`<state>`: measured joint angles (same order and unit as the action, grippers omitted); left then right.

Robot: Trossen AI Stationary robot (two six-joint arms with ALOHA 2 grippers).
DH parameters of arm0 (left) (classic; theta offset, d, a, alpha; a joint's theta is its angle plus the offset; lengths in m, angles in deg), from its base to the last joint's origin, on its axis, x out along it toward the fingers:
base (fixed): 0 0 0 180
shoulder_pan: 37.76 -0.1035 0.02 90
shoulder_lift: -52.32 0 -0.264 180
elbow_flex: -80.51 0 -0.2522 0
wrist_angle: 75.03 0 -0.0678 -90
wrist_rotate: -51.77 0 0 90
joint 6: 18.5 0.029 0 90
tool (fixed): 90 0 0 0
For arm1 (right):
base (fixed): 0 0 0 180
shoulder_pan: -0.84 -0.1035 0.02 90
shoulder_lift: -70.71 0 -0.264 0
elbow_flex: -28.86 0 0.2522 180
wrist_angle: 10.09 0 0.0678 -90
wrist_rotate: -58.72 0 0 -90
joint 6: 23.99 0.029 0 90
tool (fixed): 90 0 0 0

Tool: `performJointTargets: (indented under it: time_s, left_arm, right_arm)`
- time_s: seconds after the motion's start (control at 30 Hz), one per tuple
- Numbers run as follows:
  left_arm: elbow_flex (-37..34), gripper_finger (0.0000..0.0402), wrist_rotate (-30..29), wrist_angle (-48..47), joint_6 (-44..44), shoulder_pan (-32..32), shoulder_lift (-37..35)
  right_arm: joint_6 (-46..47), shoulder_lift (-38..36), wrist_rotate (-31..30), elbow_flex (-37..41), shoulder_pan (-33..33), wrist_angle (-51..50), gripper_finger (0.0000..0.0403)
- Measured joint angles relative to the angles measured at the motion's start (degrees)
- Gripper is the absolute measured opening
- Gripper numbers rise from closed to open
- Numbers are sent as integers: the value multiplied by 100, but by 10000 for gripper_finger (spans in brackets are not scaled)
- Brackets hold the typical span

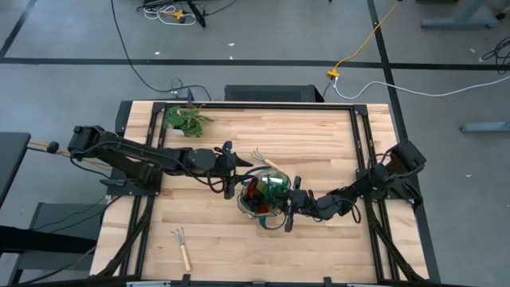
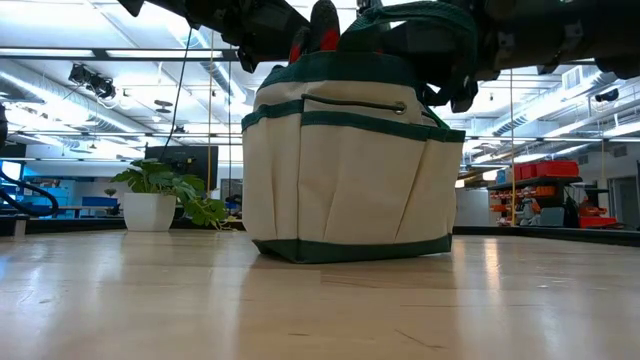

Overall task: Pick & Place Garden tools in Gardening bag
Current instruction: Put the green scissors into the green gardening bag

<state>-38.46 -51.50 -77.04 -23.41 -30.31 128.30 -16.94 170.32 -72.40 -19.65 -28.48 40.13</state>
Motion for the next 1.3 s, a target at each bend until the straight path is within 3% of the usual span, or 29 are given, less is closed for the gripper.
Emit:
performJointTargets:
  time_s: [0.67,1.3]
  left_arm:
    - [0,179,0,-2,4,0,0]
    - [0,179,0,-7,22,0,0]
  right_arm:
    - [96,2,19,0,0,-42,49]
    - [98,0,0,0,2,-45,122]
